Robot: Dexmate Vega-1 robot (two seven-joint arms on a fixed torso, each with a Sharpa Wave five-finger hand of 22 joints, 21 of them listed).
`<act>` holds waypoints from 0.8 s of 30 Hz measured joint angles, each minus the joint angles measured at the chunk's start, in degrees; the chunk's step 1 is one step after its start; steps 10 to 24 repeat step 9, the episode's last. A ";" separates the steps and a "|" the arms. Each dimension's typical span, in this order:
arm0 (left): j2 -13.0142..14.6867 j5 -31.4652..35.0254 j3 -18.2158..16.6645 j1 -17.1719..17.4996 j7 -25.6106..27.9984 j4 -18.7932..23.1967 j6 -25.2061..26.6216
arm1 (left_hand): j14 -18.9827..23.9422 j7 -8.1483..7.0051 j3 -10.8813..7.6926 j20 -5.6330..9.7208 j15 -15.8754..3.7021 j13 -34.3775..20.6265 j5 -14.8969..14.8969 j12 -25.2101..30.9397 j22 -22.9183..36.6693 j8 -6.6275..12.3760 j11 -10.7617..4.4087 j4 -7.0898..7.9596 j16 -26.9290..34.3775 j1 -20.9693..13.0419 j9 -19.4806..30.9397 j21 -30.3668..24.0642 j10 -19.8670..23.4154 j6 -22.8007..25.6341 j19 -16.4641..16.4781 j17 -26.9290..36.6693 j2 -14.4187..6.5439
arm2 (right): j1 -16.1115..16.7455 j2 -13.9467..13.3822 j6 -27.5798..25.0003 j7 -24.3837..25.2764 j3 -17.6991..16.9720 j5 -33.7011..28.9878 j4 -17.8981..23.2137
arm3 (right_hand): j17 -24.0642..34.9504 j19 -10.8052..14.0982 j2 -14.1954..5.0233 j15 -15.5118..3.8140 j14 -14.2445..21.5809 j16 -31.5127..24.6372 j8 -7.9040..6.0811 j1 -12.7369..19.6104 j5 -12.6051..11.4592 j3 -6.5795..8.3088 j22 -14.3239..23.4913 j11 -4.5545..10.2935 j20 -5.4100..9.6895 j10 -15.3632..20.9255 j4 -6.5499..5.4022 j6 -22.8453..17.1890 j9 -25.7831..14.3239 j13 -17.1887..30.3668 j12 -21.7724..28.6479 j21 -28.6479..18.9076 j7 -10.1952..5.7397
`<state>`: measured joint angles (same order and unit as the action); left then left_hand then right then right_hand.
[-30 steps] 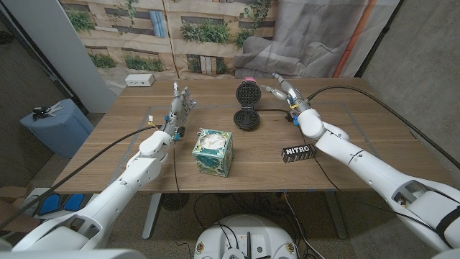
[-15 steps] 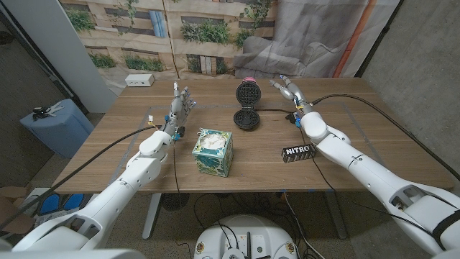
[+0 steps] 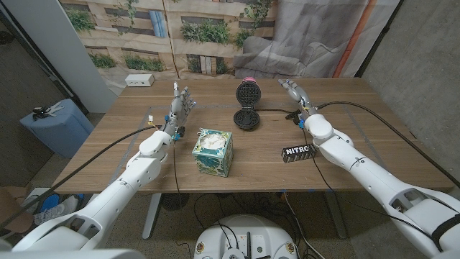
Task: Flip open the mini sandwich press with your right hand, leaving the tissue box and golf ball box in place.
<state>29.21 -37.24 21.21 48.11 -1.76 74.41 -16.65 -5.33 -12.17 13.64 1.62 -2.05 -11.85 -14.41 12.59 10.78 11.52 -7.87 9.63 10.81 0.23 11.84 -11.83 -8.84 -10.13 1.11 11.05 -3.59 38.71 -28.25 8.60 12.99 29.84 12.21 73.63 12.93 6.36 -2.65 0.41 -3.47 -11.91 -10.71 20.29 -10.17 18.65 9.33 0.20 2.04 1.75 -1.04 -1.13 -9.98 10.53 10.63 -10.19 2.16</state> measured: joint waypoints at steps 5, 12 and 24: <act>0.00 -0.01 0.00 0.00 0.00 0.00 0.00 | 0.00 0.00 0.00 0.00 0.00 0.00 0.00 0.00 0.00 0.00 0.00 0.00 0.00 0.00 0.00 0.00 0.00 0.00 0.00 0.00 0.00 | 0.18 0.63 0.67 -1.28 -0.95 3.15 -1.39 | 0.00 0.00 0.18 0.00 0.00 0.00 0.00 -0.20 0.00 -0.04 0.00 0.00 0.00 0.00 0.04 0.00 0.00 0.00 0.00 0.00 0.00; 0.00 -0.01 0.00 0.00 0.00 0.00 -0.01 | 0.00 0.00 0.00 0.00 0.00 0.00 0.00 0.00 0.00 0.00 0.00 0.00 0.00 0.00 0.00 0.00 0.00 0.00 0.00 0.00 0.00 | 0.36 1.22 1.33 -2.55 -1.75 5.96 -2.65 | 0.00 0.00 0.23 0.00 0.00 0.00 0.00 -1.13 0.00 -0.25 0.01 0.00 0.00 0.00 0.26 0.00 0.00 0.00 0.00 0.00 0.00; 0.00 -0.01 0.00 0.00 0.00 0.00 -0.01 | 0.00 0.00 0.00 0.00 0.00 0.00 0.00 0.00 0.00 0.00 0.00 0.00 0.00 0.00 0.00 0.00 0.00 0.00 0.00 0.00 0.00 | 0.36 1.22 1.33 -2.55 -1.75 5.96 -2.65 | 0.00 0.00 0.23 0.00 0.00 0.00 0.00 -1.13 0.00 -0.25 0.01 0.00 0.00 0.00 0.26 0.00 0.00 0.00 0.00 0.00 0.00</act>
